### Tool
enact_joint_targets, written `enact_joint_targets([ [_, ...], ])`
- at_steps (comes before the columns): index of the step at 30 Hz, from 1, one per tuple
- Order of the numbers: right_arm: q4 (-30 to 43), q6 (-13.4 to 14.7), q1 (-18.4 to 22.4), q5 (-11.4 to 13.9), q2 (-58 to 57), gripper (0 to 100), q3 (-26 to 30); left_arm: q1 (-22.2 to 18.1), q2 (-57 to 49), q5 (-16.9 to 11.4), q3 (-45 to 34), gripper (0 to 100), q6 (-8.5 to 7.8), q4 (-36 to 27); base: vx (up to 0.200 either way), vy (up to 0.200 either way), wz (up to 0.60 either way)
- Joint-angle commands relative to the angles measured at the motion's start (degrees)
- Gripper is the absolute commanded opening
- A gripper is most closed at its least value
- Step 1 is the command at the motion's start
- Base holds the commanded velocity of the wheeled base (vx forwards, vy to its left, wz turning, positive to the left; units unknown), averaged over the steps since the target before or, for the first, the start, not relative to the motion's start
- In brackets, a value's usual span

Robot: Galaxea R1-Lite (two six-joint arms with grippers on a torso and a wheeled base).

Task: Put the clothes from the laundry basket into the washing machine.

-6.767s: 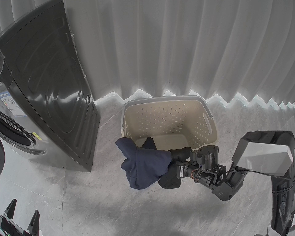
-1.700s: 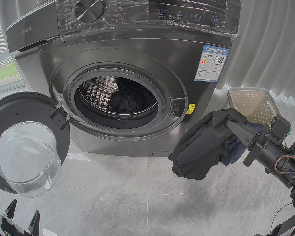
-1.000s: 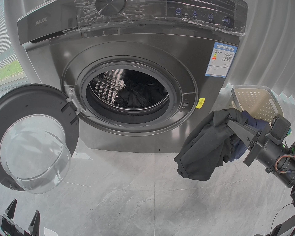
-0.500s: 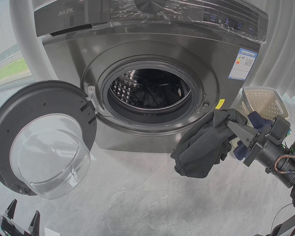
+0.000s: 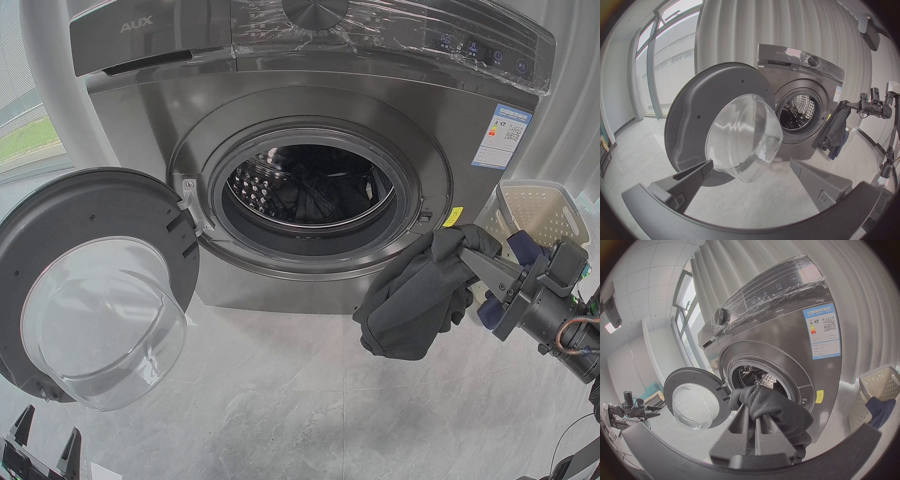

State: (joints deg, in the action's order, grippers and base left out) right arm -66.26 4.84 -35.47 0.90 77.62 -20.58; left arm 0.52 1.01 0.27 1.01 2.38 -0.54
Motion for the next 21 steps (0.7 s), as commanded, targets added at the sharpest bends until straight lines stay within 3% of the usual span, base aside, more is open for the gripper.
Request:
enact_joint_targets([
  [1, 0.0, 0.0, -0.3, 0.2, 0.1, 0, 0.2, 0.0, -0.8, 0.1, -0.7, 100, 0.0, 0.0, 0.0, 0.0, 0.0],
  [5, 0.0, 0.0, -0.8, 0.1, 0.0, 0, 0.4, -0.1, -0.8, 0.3, -1.0, 100, -0.71, 0.4, 0.0, 0.0, 0.0],
  [6, 0.0, 0.1, -1.4, -0.2, 0.4, 0, -0.4, -0.2, -1.0, 0.3, -1.0, 100, -1.85, 0.4, 0.0, 0.0, 0.0],
  [8, -0.2, 0.3, -2.7, -0.6, 2.3, 0, -2.5, -0.2, -1.0, -0.1, -1.0, 100, -2.29, 0.3, 0.0, 0.0, 0.0],
  [12, -0.3, 3.1, -5.7, -4.6, 6.2, 0, -7.1, -0.3, -1.0, 0.0, -1.0, 100, -2.47, 0.3, 0.0, 0.0, 0.0],
  [15, -0.3, 5.9, -7.2, -6.7, 8.4, 0, -9.5, -0.3, -1.0, -0.4, -1.0, 100, -4.49, 0.4, 0.0, 0.0, 0.0],
  [17, -0.3, 6.1, -7.3, -6.8, 8.5, 0, -9.6, -0.3, -1.0, -0.5, -1.0, 100, -4.66, 0.5, 0.0, 0.0, 0.0],
  [18, -0.3, 8.5, -8.6, -7.5, 11.4, 0, -11.2, -0.3, -1.0, -1.9, -1.0, 100, -5.28, 0.6, 0.0, 0.0, 0.0],
  [21, -0.4, 9.0, -9.2, -8.1, 13.0, 0, -11.9, -0.3, -1.0, -2.0, -0.9, 100, -4.93, 1.2, 0.0, 0.0, 0.0],
])
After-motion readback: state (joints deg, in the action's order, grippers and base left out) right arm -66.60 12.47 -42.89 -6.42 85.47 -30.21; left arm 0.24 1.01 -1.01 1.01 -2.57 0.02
